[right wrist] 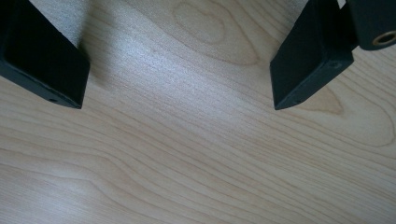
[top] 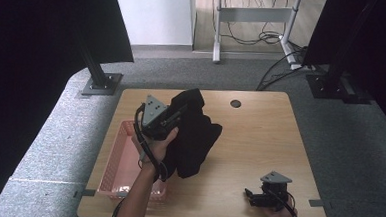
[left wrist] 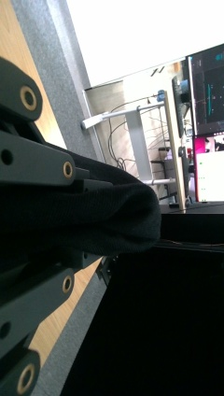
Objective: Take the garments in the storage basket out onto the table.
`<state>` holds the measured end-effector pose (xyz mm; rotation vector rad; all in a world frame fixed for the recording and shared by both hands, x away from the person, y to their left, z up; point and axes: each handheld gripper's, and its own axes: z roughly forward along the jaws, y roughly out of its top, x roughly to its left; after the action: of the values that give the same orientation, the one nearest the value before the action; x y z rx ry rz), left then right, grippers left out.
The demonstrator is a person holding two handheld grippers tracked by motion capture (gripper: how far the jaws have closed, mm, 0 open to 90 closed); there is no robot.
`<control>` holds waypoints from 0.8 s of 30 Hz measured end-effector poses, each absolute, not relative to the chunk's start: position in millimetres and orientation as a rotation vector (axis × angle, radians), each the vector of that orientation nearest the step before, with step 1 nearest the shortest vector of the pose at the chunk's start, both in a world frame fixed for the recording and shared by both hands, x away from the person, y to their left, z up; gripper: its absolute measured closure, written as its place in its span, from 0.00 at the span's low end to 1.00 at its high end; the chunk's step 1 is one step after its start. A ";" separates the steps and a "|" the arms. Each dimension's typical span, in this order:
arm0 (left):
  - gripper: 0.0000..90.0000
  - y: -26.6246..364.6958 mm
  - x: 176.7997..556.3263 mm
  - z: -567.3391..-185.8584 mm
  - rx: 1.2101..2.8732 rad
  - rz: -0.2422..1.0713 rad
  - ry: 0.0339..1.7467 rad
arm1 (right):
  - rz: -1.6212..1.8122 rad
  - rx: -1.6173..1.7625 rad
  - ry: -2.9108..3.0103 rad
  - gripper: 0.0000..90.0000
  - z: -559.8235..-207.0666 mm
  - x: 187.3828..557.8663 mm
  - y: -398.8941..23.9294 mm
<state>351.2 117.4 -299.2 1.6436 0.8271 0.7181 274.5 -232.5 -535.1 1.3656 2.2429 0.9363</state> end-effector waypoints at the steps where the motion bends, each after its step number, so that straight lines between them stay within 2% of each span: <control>1: 0.84 116.0 351.4 -299.3 1.643 0.716 0.825 | 0.936 1.366 2.243 0.05 -535.1 274.5 -232.4; 24: 0.84 85.7 360.3 -300.8 1.660 0.677 0.794 | 0.935 1.366 2.244 0.05 -535.0 274.4 -232.6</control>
<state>360.3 85.7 -300.8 1.6597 0.7939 0.6767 274.4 -232.6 -535.0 1.3655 2.2440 0.9347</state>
